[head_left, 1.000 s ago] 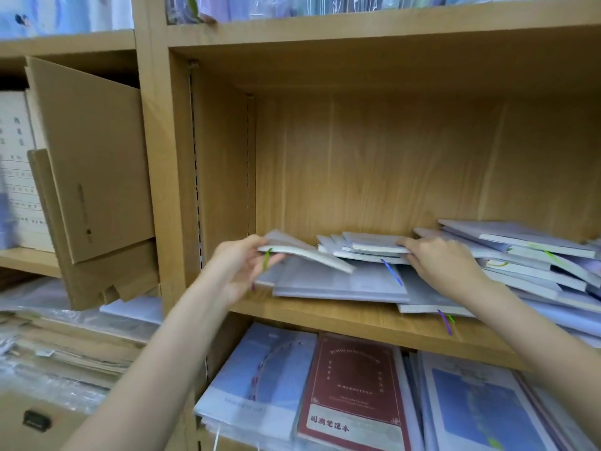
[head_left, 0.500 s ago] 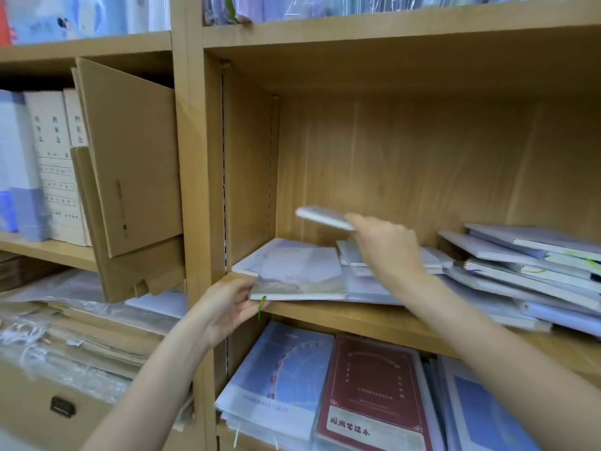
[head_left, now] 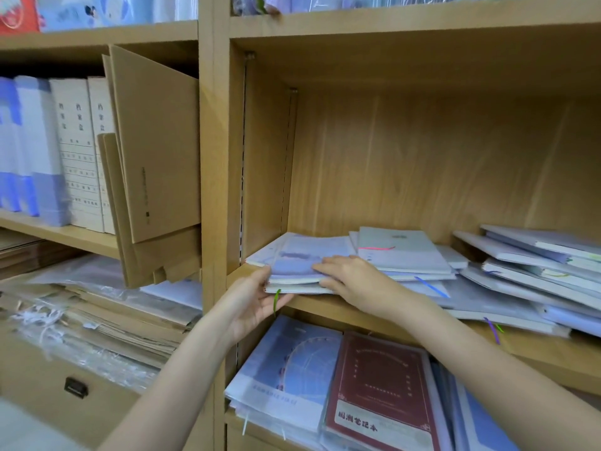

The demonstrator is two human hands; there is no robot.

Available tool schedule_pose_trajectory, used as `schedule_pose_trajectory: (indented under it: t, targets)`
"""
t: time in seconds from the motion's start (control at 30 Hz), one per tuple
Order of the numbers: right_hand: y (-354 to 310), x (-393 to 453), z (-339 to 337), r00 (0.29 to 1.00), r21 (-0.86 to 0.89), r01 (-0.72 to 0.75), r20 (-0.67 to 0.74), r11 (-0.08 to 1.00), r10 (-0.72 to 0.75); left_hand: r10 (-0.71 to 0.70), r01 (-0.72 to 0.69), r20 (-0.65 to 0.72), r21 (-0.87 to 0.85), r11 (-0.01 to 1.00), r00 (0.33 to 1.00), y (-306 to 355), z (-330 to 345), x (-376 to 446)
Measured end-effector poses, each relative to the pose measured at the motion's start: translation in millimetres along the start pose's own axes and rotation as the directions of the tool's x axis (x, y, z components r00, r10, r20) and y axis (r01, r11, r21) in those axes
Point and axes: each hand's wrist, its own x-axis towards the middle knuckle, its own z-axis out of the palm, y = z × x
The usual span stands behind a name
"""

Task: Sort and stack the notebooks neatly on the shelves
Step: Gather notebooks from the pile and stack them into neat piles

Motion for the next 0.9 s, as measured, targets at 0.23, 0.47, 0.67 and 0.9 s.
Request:
schedule_pose_trajectory:
  t: [0.23, 0.47, 0.67, 0.9]
  targets:
    - [27, -22, -19, 0.937, 0.454, -0.252, -0.106, 0.854, 0.333, 0.143, -0.143, -0.072, 0.0, 0.99, 0.987, -10, 11, -4]
    - [7, -17, -35, 0.935, 0.912, -0.196, 0.063, 0.361, 0.348, 0.462, -0.466, 0.18, -0.017, 0.884, 0.869, 14, 23, -27]
    - [15, -22, -70, 0.787, 0.997, 0.079, -0.078, 0.026, 0.612, 0.347, -0.464, 0.364, 0.311, 0.829, 0.864, 39, 52, -22]
    - [38, -20, -61, 0.704, 0.99, 0.012, 0.089, -0.137, 0.705, 0.515, -0.255, 0.102, 0.938, 0.236, 0.851, 16, -2, 16]
